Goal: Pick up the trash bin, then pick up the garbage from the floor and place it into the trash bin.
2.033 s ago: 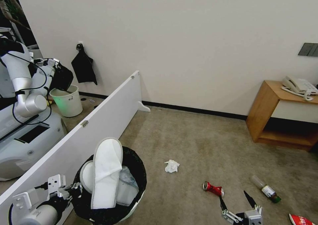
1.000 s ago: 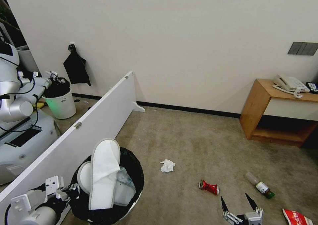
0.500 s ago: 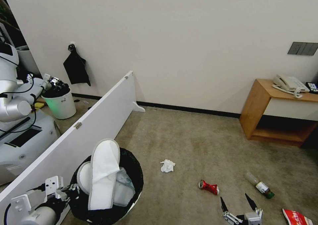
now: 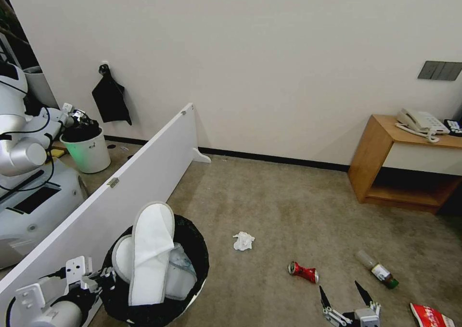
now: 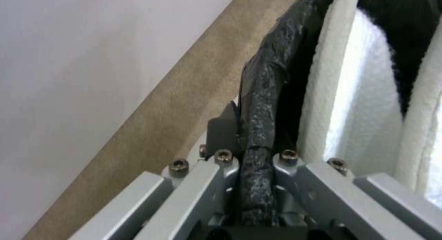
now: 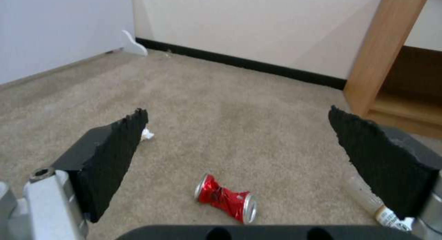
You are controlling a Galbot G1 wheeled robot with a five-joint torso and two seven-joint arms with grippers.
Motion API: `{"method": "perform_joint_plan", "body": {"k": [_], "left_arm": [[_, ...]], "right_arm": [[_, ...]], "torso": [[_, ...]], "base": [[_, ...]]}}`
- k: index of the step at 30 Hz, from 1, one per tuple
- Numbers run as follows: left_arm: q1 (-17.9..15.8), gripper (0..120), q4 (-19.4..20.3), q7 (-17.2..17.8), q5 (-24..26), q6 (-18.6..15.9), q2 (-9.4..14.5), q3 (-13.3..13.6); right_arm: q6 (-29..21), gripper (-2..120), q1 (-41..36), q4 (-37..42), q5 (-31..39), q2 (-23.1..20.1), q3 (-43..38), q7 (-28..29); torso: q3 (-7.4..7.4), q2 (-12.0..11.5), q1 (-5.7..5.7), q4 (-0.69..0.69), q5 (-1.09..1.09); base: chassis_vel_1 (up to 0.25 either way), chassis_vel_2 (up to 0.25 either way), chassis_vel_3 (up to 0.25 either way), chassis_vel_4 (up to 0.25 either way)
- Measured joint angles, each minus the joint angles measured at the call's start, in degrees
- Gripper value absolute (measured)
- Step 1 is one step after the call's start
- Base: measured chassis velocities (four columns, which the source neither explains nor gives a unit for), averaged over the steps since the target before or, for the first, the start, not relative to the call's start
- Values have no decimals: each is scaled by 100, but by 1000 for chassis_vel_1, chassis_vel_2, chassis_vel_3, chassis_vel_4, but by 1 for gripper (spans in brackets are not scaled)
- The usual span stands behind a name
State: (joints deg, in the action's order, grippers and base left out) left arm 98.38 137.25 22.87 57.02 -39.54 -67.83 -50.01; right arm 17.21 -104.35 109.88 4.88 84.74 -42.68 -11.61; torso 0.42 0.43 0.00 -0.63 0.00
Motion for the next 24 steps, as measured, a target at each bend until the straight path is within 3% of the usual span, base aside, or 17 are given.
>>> {"method": "perform_joint_plan", "body": {"k": [24], "left_arm": [[-31,2,1,13,3,6,-5,23]], "right_arm": [[31,100,17,-1,70,-107,-66,-96]], "torso": [[0,0,0,0,0]], "base": [[-46,40,46,-43]]}}
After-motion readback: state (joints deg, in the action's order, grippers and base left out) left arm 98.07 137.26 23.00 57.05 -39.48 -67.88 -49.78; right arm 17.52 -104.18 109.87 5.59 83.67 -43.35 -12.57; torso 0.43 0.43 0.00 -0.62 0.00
